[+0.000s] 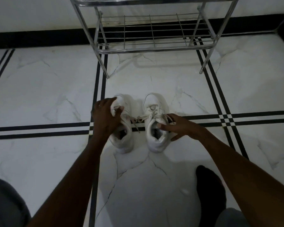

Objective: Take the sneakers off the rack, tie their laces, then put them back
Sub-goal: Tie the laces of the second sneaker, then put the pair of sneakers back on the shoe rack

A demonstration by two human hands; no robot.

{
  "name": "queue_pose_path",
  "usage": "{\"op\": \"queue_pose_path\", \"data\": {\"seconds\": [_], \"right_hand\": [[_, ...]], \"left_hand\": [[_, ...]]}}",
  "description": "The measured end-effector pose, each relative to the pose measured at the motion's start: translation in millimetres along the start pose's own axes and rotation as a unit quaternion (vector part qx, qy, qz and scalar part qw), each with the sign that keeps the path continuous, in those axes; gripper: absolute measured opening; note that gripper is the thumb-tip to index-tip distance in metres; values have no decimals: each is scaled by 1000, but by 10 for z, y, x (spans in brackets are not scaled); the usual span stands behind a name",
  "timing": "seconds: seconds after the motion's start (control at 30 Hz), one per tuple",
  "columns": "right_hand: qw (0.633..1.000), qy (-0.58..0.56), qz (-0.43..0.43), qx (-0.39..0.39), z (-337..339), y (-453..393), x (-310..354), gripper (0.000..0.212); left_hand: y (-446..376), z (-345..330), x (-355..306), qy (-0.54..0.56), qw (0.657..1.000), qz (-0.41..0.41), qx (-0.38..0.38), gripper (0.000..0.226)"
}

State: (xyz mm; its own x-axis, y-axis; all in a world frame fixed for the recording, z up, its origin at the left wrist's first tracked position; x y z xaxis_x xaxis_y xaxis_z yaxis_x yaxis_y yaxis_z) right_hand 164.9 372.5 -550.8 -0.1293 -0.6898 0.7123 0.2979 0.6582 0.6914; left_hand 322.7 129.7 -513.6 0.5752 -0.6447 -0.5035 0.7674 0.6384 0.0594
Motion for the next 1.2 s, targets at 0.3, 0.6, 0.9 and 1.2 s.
{"op": "queue_pose_path", "data": {"seconds": [0.3,0.6,0.9,1.2], "right_hand": [[979,137,63,-135,-187,-206,192,56],[944,162,104,-268,-308,-289,145,32],[942,117,155,-275,-15,-139,392,35],[957,89,124,-248,300,1239,1382,35]], "left_hand": [[409,-155,476,329,902,138,243,45],[448,-362,238,249,964,63,68,48],[270,-257,18,272,961,54,21,50],[520,1033,-1069,290,946,133,55,59]]}}
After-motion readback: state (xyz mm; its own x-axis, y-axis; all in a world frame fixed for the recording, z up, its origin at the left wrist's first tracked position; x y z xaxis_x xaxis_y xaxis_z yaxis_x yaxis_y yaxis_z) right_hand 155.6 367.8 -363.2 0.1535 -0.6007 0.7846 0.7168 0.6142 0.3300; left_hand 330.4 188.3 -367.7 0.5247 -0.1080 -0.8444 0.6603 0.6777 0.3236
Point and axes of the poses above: each hand's wrist, its own y-axis away from the middle knuckle, its own z-axis out of the back of the hand, x = y × z, the point moved 4 cm from there along -y, towards the middle knuckle, and after that the axes turned 8 degrees about x, right-handed, at the moved point
